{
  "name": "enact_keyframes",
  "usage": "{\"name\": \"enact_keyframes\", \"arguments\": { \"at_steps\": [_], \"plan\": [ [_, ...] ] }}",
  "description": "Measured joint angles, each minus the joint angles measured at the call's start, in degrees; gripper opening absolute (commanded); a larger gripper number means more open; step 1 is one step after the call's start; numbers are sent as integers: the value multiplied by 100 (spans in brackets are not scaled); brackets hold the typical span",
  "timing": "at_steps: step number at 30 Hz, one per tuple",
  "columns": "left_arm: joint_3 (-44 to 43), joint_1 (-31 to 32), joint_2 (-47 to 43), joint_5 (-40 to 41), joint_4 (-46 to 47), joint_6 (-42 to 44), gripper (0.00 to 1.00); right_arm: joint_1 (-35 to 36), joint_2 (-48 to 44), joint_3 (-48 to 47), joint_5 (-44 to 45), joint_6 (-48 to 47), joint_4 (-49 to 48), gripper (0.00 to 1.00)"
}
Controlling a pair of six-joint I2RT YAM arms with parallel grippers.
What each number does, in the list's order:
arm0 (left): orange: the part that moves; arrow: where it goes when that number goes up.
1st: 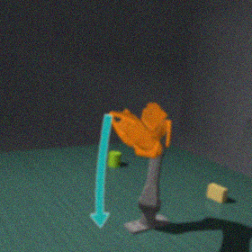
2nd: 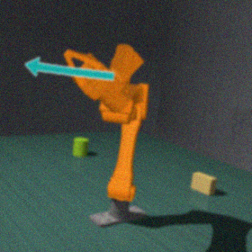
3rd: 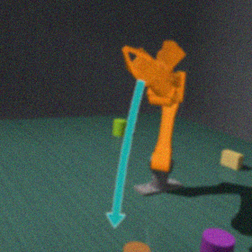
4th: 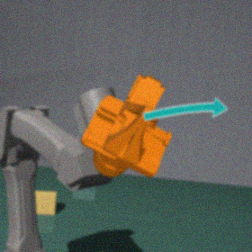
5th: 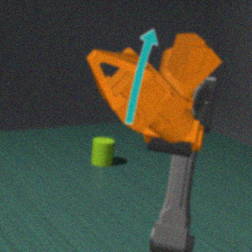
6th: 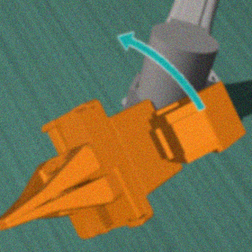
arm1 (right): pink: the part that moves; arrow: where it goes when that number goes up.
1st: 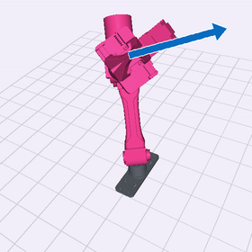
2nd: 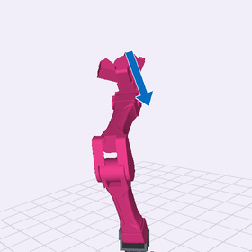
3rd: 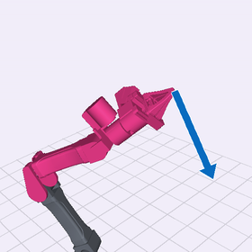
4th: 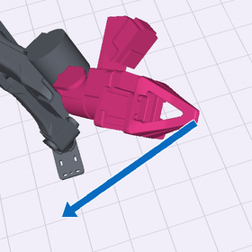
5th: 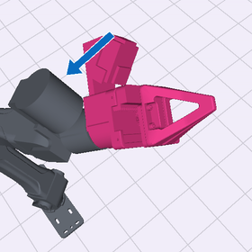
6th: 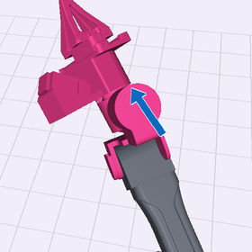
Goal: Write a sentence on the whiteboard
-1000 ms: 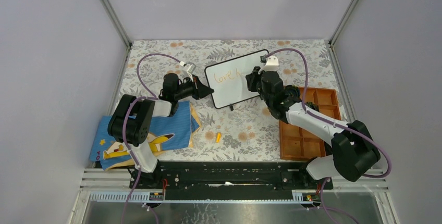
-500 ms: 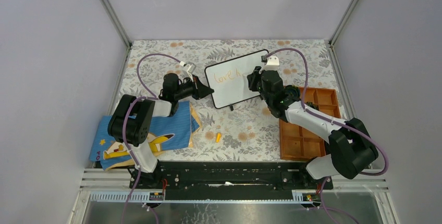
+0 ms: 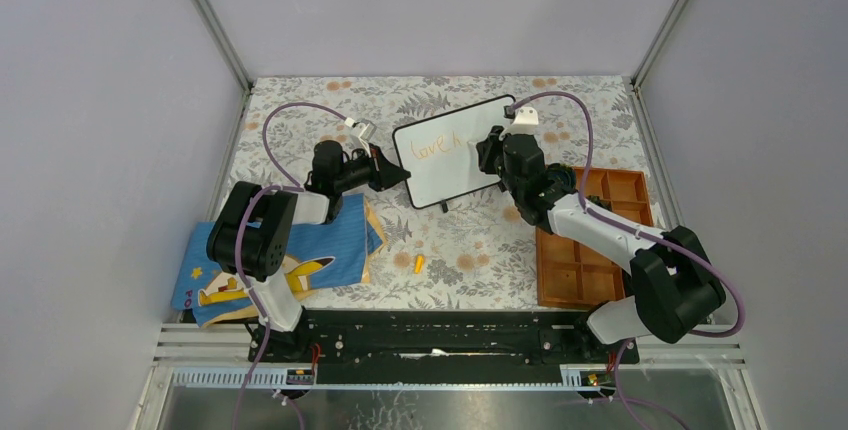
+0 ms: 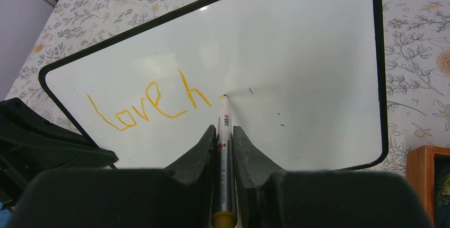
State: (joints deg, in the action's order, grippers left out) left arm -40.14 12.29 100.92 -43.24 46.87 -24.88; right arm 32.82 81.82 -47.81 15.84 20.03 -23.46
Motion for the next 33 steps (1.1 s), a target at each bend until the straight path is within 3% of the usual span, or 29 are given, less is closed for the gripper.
{"name": "enact_keyframes", "arguments": {
  "at_steps": [33],
  "plan": [
    [-2,11,-17,24,-31,20,0,-63,76,-212,-205,61,22,0]
  ]
}}
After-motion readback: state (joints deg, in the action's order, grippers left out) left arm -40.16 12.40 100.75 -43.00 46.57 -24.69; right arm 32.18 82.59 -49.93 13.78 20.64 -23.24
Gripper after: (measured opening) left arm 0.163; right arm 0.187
